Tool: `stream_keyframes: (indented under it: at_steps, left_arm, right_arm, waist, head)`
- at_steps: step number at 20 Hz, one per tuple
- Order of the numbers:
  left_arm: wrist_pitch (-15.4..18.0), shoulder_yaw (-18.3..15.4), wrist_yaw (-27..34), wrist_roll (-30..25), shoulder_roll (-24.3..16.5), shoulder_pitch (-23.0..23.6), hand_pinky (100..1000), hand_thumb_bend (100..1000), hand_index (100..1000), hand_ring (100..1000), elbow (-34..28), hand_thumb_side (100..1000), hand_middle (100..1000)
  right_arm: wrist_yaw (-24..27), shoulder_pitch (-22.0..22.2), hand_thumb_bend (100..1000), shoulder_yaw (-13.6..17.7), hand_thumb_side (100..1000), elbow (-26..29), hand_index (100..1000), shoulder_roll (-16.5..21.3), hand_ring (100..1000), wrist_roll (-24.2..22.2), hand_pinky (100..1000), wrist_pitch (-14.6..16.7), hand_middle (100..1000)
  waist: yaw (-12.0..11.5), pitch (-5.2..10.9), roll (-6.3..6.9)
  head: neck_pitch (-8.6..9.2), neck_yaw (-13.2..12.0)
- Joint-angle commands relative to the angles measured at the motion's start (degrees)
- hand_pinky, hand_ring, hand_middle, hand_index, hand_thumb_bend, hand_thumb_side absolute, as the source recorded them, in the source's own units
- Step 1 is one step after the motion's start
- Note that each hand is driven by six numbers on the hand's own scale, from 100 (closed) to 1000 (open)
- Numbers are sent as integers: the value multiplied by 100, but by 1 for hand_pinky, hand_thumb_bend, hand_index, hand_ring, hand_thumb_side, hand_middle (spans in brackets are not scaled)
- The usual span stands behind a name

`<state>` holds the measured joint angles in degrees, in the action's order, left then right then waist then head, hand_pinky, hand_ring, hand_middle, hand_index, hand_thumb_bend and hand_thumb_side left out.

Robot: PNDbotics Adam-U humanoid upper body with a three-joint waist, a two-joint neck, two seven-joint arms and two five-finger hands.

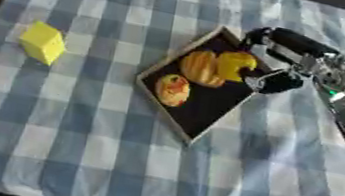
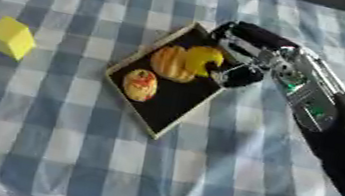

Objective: Pick up objects on the table and place them in the box.

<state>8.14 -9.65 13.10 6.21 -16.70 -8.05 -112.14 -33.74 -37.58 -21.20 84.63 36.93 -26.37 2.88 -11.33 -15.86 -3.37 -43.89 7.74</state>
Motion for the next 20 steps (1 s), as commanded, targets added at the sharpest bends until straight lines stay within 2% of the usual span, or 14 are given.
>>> stream_keyframes:
  at_steps: [1,2,4,5,6,9,13,15,17,18,19,20]
  left_arm:
    - [11,-11,18,-3,-111,-28,760,100,774,829,-73,692,627]
    - [11,-12,18,-3,-111,-27,760,100,774,829,-72,691,627]
    - [10,-14,20,-2,-109,-28,760,100,774,829,-73,692,628]
    - [9,-12,21,-3,-105,-29,760,100,775,829,-74,692,628]
    - [7,-9,23,-5,-102,-29,760,100,775,830,-74,692,628]
    - [-2,0,29,-18,-94,-21,760,100,774,830,-68,693,628]
    - [2,6,29,-28,-105,-30,760,100,774,831,-68,690,628]
    - [8,10,23,-31,-123,-38,760,100,774,831,-65,689,628]
    - [13,18,18,-33,-138,-52,760,100,774,831,-62,688,629]
    - [16,23,16,-37,-143,-58,760,100,774,831,-62,688,629]
    - [21,26,14,-40,-149,-66,761,100,774,831,-63,686,629]
    - [27,27,9,-40,-159,-76,761,100,774,831,-66,684,629]
  right_arm:
    - [-157,-86,100,117,400,127,977,122,1000,-115,984,170,915]
    - [-200,-81,100,152,480,182,984,137,1000,-149,990,203,921]
    - [-250,-76,100,215,510,274,987,157,1000,-178,995,232,924]
    - [-271,-77,100,251,554,309,995,166,1000,-174,1000,226,931]
    - [-288,-76,100,279,570,341,999,171,1000,-166,1000,221,934]
    - [-284,-67,100,364,542,436,993,181,1000,-123,1000,192,922]
    - [-58,-52,100,549,404,708,987,235,1000,-60,983,101,904]
    - [143,-30,100,680,248,987,976,299,1000,-58,977,20,887]
    - [335,-6,100,805,164,1269,966,359,1000,-60,968,-97,873]
    - [429,10,100,849,164,1387,966,388,1000,-61,968,-166,873]
    - [513,23,100,907,100,1509,952,421,1000,-44,960,-236,859]
    - [596,48,100,976,100,1642,933,462,1000,-6,952,-309,841]
  waist:
    - [14,100,5]
    - [18,102,5]
    - [26,103,5]
    - [31,104,6]
    - [33,104,7]
    - [42,104,14]
    - [63,114,26]
    - [83,121,29]
    - [105,128,34]
    - [110,130,36]
    - [118,132,41]
    - [125,134,46]
  head:
    - [-23,-10]
    - [-23,-14]
    - [-23,-24]
    - [-23,-28]
    - [-23,-31]
    - [-23,-43]
    - [-23,-79]
    - [-23,-96]
    - [-23,-99]
    - [-23,-99]
    - [-23,-100]
    - [-23,-104]
